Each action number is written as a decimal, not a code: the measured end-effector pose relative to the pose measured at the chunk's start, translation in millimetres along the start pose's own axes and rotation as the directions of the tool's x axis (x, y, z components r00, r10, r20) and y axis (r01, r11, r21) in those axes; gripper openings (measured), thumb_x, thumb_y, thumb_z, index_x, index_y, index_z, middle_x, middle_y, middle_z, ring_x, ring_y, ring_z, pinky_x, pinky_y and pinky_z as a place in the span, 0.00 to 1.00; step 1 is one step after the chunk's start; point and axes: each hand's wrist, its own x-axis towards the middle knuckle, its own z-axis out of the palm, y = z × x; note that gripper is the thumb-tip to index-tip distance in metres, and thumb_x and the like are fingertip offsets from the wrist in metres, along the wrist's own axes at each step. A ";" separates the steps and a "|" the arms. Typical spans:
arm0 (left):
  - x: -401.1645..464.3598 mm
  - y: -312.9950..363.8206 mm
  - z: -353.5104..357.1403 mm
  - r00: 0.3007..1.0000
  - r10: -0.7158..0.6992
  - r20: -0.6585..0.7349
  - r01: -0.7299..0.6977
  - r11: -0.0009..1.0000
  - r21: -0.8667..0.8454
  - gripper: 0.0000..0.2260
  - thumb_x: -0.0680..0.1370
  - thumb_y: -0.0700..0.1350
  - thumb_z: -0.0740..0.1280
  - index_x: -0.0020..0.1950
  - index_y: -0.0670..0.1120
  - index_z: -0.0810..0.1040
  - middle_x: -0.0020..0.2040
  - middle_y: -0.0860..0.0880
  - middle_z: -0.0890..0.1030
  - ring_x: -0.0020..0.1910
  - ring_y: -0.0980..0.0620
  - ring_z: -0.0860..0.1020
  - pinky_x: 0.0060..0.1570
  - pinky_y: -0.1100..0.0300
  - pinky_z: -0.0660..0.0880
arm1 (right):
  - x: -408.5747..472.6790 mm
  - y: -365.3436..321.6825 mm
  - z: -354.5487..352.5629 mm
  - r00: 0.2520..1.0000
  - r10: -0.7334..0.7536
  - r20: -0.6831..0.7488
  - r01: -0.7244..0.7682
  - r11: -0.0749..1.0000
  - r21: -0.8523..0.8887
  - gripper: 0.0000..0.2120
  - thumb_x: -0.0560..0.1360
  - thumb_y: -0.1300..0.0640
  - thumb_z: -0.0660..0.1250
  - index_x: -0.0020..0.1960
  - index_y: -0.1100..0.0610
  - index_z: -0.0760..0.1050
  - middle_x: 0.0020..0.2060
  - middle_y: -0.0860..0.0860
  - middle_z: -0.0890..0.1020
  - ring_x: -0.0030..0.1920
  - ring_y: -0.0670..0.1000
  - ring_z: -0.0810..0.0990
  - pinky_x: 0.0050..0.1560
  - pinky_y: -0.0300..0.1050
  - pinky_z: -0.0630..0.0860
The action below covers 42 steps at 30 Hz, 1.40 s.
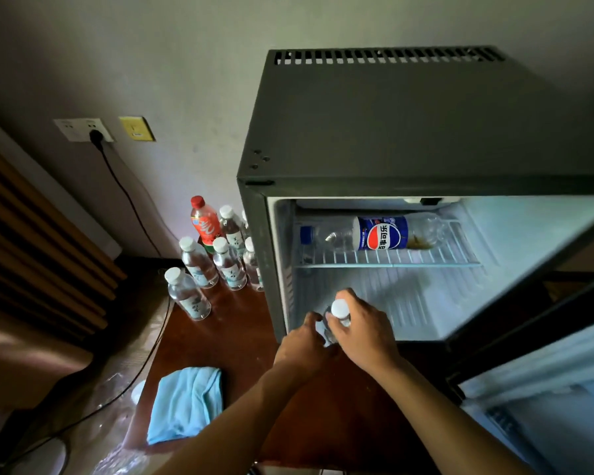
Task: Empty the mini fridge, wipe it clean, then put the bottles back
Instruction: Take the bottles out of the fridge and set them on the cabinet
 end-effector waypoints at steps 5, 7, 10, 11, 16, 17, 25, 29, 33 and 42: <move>-9.6 -23.3 -2.8 1.000 0.010 0.019 -0.011 0.999 0.043 0.25 0.77 0.54 0.69 0.70 0.51 0.64 0.59 0.48 0.83 0.57 0.43 0.80 0.49 0.55 0.73 | -19.6 -23.8 14.0 0.999 0.023 0.026 -0.023 0.999 0.024 0.13 0.75 0.46 0.69 0.54 0.50 0.70 0.45 0.47 0.83 0.43 0.49 0.82 0.38 0.36 0.72; -14.3 -34.1 -7.8 1.000 0.011 0.026 -0.013 0.998 0.062 0.24 0.76 0.53 0.67 0.70 0.51 0.64 0.59 0.45 0.82 0.57 0.41 0.80 0.48 0.54 0.73 | -24.8 -37.8 20.0 0.998 0.029 0.052 -0.031 0.999 0.025 0.13 0.75 0.45 0.68 0.54 0.49 0.70 0.45 0.47 0.83 0.43 0.50 0.82 0.38 0.38 0.73; -22.6 -54.1 -18.7 0.999 0.011 0.043 -0.013 0.999 0.050 0.23 0.75 0.53 0.66 0.68 0.50 0.66 0.59 0.45 0.81 0.58 0.40 0.79 0.50 0.53 0.72 | -29.1 -58.7 30.1 0.996 0.026 0.087 -0.029 0.999 0.028 0.12 0.74 0.45 0.68 0.52 0.49 0.70 0.44 0.46 0.83 0.43 0.51 0.82 0.37 0.40 0.75; -25.3 -62.1 -22.8 0.999 0.006 0.050 -0.008 0.999 0.043 0.22 0.75 0.53 0.66 0.67 0.50 0.67 0.59 0.45 0.81 0.58 0.39 0.79 0.50 0.53 0.72 | -31.0 -65.4 34.3 0.995 0.026 0.099 -0.029 0.999 0.034 0.12 0.74 0.45 0.68 0.52 0.48 0.70 0.44 0.46 0.83 0.43 0.51 0.82 0.37 0.39 0.73; -32.1 -104.8 -45.5 0.997 -0.038 0.065 0.032 0.996 0.084 0.24 0.74 0.54 0.67 0.67 0.48 0.66 0.58 0.44 0.82 0.57 0.37 0.79 0.49 0.52 0.71 | -35.2 -102.2 61.5 0.987 0.008 0.160 -0.015 0.999 0.037 0.12 0.75 0.45 0.67 0.54 0.48 0.70 0.48 0.47 0.83 0.47 0.51 0.81 0.40 0.40 0.73; -32.4 -113.4 -49.9 0.997 -0.050 0.063 0.043 0.994 0.102 0.25 0.75 0.54 0.67 0.68 0.48 0.65 0.58 0.43 0.82 0.58 0.37 0.79 0.49 0.52 0.71 | -36.1 -109.6 67.8 0.985 0.005 0.172 -0.012 0.999 0.041 0.12 0.75 0.45 0.67 0.55 0.47 0.70 0.48 0.47 0.82 0.48 0.51 0.81 0.41 0.42 0.75; -37.8 -169.1 -82.5 0.991 -0.129 0.036 0.126 0.990 0.070 0.19 0.75 0.56 0.62 0.62 0.49 0.65 0.55 0.43 0.81 0.56 0.37 0.79 0.47 0.51 0.70 | -26.7 -157.1 107.0 0.967 0.013 0.256 -0.025 0.999 0.045 0.12 0.75 0.45 0.67 0.53 0.44 0.66 0.48 0.45 0.82 0.47 0.50 0.82 0.41 0.45 0.78; -35.3 -181.9 -92.7 0.973 -0.228 -0.027 0.227 0.974 -0.020 0.26 0.74 0.60 0.62 0.64 0.44 0.63 0.55 0.43 0.81 0.56 0.38 0.79 0.47 0.52 0.69 | -15.1 -171.9 118.4 0.970 0.014 0.243 -0.028 0.998 0.051 0.13 0.74 0.46 0.69 0.50 0.45 0.66 0.44 0.44 0.82 0.44 0.50 0.82 0.37 0.43 0.75; -32.5 -188.7 -101.9 0.960 -0.276 -0.053 0.270 0.958 -0.094 0.17 0.74 0.59 0.64 0.53 0.48 0.67 0.54 0.45 0.82 0.55 0.40 0.79 0.47 0.54 0.70 | -1.0 -184.0 126.9 0.968 0.024 0.251 -0.040 0.997 0.059 0.12 0.74 0.48 0.70 0.50 0.46 0.67 0.46 0.44 0.83 0.47 0.51 0.81 0.43 0.47 0.78; -10.5 -192.6 -115.3 0.947 -0.321 -0.012 0.313 0.930 -0.192 0.16 0.75 0.56 0.64 0.56 0.48 0.81 0.54 0.46 0.84 0.56 0.44 0.81 0.52 0.56 0.75 | 34.3 -190.2 143.3 0.961 0.033 0.274 -0.037 0.999 0.009 0.12 0.74 0.48 0.70 0.50 0.46 0.67 0.49 0.44 0.82 0.50 0.51 0.81 0.47 0.48 0.78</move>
